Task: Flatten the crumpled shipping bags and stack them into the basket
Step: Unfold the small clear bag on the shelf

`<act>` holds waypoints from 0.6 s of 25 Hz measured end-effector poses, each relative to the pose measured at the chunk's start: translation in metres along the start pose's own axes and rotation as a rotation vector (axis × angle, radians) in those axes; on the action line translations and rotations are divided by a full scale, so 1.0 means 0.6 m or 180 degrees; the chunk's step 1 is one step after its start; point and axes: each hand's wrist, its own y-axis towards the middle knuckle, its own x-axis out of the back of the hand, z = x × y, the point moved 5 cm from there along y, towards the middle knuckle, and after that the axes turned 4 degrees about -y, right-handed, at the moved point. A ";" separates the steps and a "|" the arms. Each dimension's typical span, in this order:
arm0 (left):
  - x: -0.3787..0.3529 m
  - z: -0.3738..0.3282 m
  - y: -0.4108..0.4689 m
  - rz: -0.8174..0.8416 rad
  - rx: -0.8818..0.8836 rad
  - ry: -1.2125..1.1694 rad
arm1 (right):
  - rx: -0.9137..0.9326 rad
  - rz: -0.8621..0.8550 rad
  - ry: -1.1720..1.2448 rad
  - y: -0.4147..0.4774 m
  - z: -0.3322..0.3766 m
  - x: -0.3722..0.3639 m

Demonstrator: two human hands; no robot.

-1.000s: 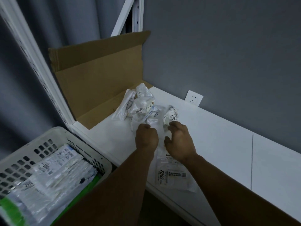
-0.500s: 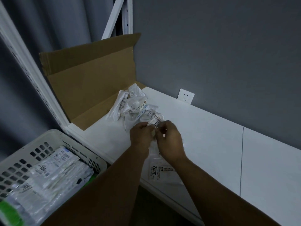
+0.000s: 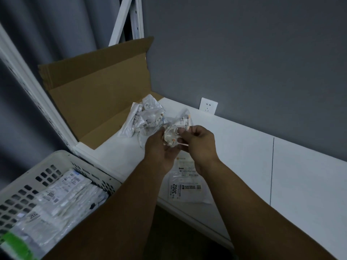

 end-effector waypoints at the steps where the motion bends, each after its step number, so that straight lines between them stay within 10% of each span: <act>1: -0.002 0.002 0.002 0.0063 0.0005 -0.0090 | -0.0034 0.0023 0.0046 0.000 0.001 0.000; 15: 0.059 -0.017 0.037 -0.1147 -0.0866 0.0864 | -0.0524 -0.0035 -0.0248 0.013 0.008 0.047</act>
